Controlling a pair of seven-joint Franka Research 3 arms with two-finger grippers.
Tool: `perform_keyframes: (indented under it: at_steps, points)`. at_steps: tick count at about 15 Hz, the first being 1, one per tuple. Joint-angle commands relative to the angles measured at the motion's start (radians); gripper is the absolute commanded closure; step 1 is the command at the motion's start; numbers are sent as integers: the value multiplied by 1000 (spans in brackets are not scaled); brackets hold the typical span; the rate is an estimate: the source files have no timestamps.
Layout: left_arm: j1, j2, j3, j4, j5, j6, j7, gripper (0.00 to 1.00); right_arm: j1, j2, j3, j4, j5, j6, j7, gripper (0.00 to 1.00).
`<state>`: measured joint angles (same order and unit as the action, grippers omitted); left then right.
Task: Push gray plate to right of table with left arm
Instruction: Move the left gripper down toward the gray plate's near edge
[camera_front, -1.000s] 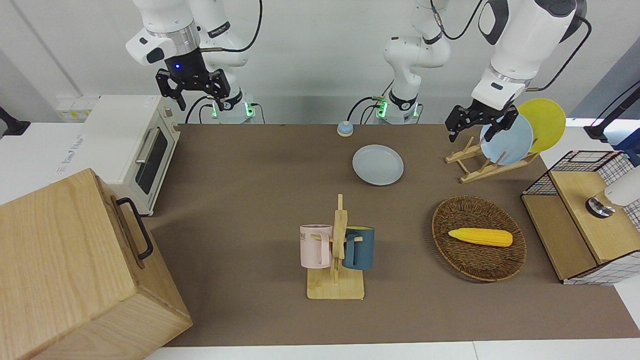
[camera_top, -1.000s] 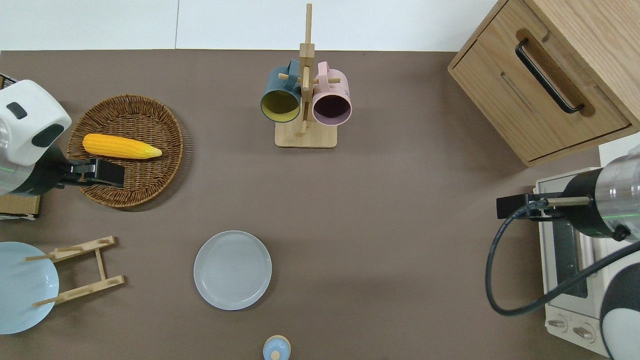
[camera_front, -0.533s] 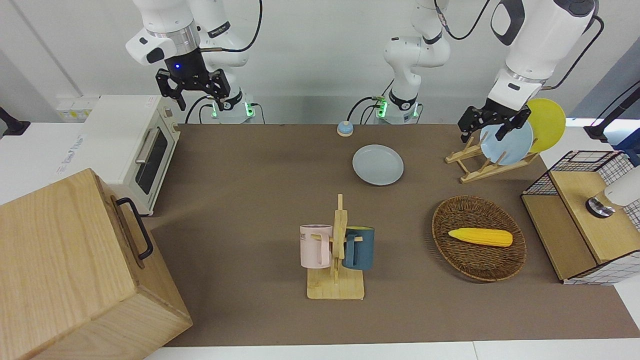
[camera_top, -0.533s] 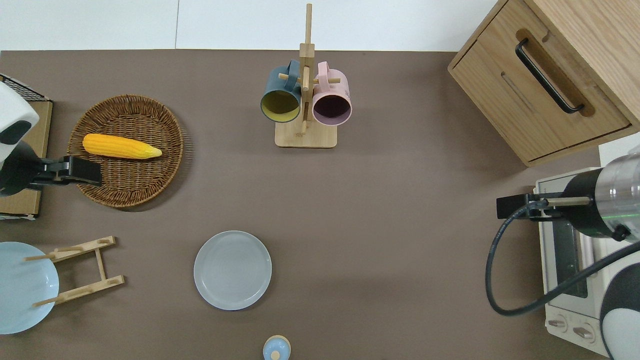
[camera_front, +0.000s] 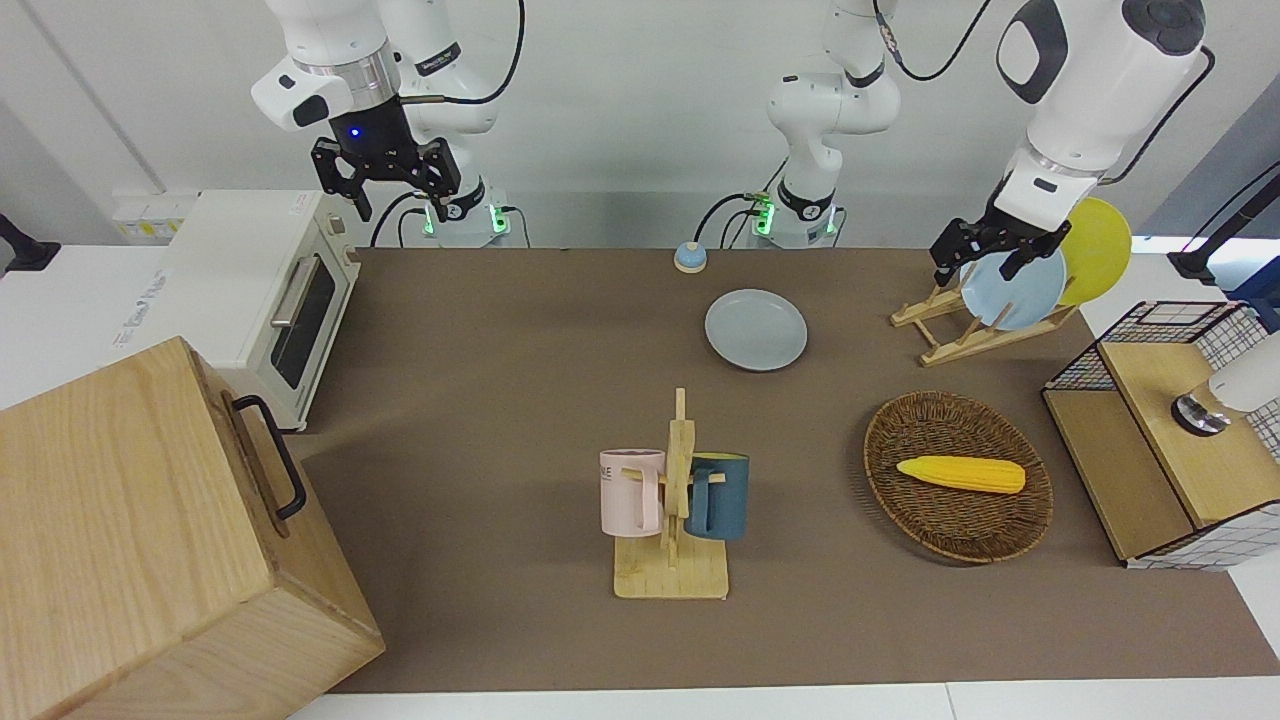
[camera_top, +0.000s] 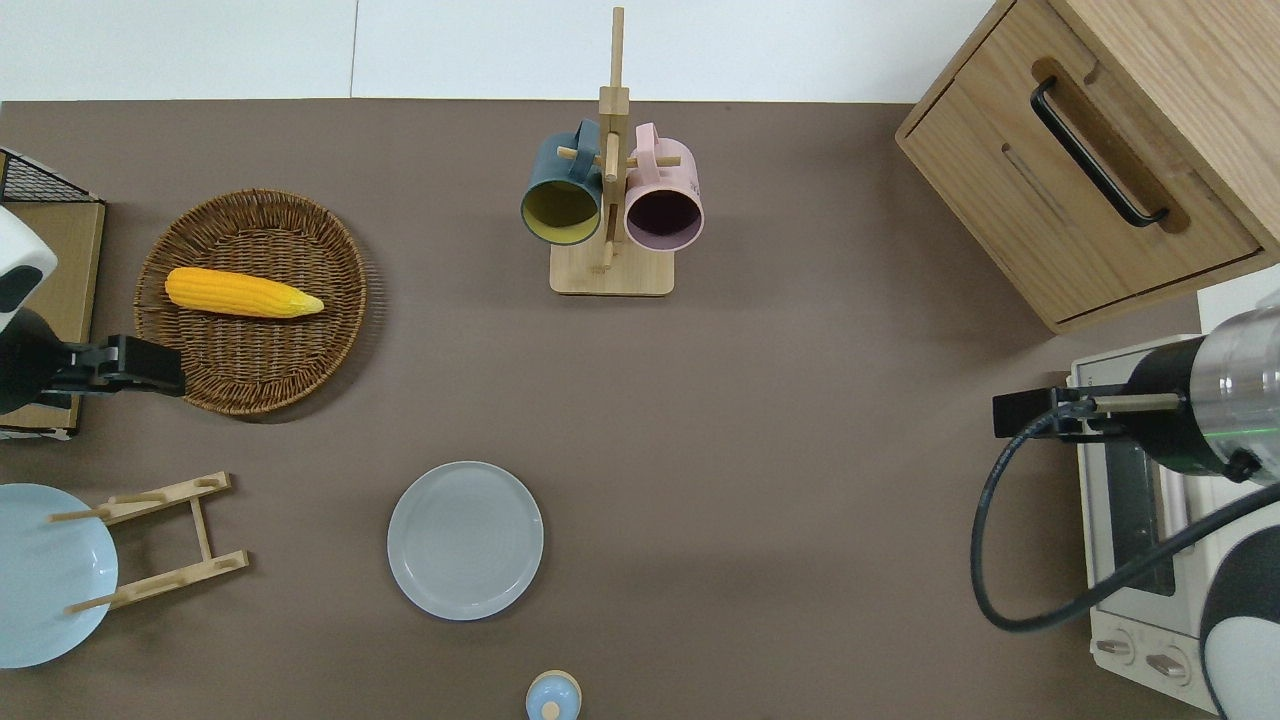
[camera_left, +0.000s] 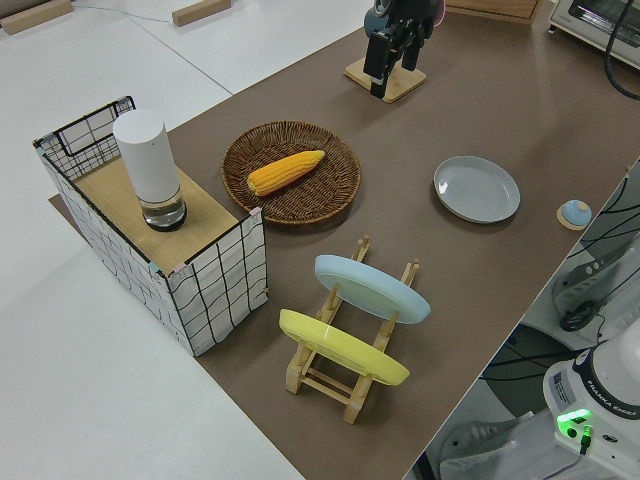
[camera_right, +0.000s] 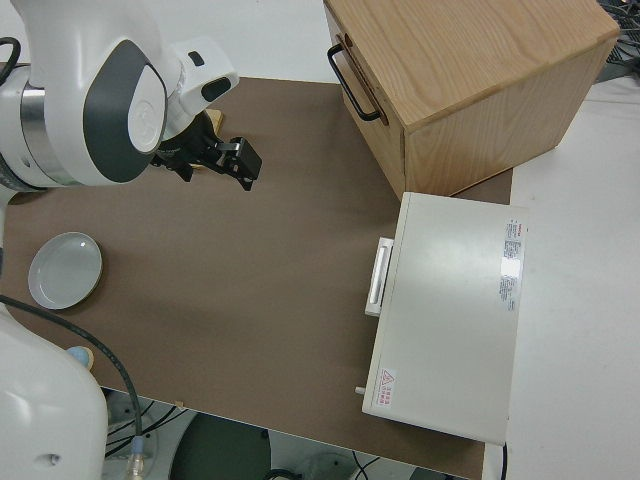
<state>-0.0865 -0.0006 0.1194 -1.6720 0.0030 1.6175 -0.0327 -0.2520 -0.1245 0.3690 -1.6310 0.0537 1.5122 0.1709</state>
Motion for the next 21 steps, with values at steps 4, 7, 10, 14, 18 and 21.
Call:
perform_keyframes:
  at_steps: [4,7,10,14,18,21]
  points:
    - [-4,-145,26,-351,-53,186,-22,11,-24,-27,14,-27,21,-1,10,5]
    - [-16,-186,11,-457,-69,251,-99,15,-24,-27,14,-27,21,0,10,5]
    - [-16,-202,-10,-521,-95,277,-107,19,-24,-27,14,-27,21,0,12,5]
    - [-6,-254,-88,-659,-104,387,-190,28,-24,-27,14,-27,21,0,12,5]
    - [-3,-252,-148,-761,-152,498,-220,46,-24,-27,14,-27,21,0,12,5]
    - [-3,-248,-175,-795,-153,521,-231,53,-24,-27,14,-27,21,0,10,5]
